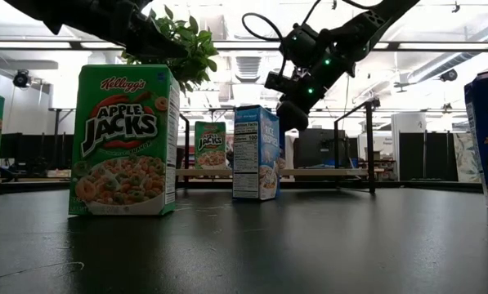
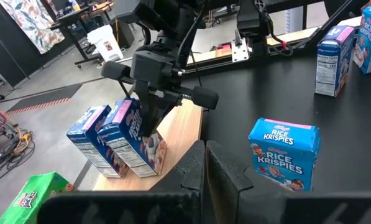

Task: Stack cereal on shelf
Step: Adjust the blue cereal box on the shelf, then put the top light blue cereal box on the shelf

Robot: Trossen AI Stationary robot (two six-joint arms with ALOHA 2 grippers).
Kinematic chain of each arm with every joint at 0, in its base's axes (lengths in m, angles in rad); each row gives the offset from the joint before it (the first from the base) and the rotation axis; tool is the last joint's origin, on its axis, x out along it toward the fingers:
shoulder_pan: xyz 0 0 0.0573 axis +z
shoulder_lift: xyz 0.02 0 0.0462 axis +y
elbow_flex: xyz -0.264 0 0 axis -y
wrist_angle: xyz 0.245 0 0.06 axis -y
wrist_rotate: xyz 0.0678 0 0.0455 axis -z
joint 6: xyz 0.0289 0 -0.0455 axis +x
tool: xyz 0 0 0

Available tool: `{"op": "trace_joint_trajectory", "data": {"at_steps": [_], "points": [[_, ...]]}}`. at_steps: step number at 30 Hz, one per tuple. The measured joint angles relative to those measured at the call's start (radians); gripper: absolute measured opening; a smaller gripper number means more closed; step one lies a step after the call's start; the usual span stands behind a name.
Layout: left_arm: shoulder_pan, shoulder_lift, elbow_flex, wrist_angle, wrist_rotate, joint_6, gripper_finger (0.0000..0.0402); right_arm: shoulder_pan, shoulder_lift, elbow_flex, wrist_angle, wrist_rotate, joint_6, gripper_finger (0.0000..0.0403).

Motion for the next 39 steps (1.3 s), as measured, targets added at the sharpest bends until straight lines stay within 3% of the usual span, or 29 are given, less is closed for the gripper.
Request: {"op": "trace_joint_trajectory", "data": {"at_steps": [15,21,25,28,30,34,39], "points": [[0.0,0.0,0.0,0.0,0.0,0.0,0.0,-0.001,0.005,0.002,0.006,-0.001,0.001,0.0009],[0.0,0.0,0.0,0.0,0.0,-0.004,0.0,0.037,-0.046,0.08,-0.133,-0.009,0.045,0.0009],[0.0,0.0,0.0,0.001,0.0,-0.013,0.0,0.061,-0.061,0.188,-0.343,-0.162,0.09,0.0009],[0.0,0.0,0.0,0.005,0.0,-0.024,0.0,0.065,-0.063,0.265,-0.485,-0.412,0.098,0.0009],[0.0,0.0,0.0,0.007,0.0,-0.03,0.0,0.076,-0.065,0.287,-0.525,-0.519,0.074,0.0014],[0.0,0.0,0.0,0.019,0.0,-0.031,0.0,0.112,-0.065,0.296,-0.525,-0.533,0.056,0.0049],[0.0,0.0,0.0,0.032,0.0,-0.031,0.0,0.171,-0.051,0.28,-0.52,-0.532,-0.074,0.0143]]}}
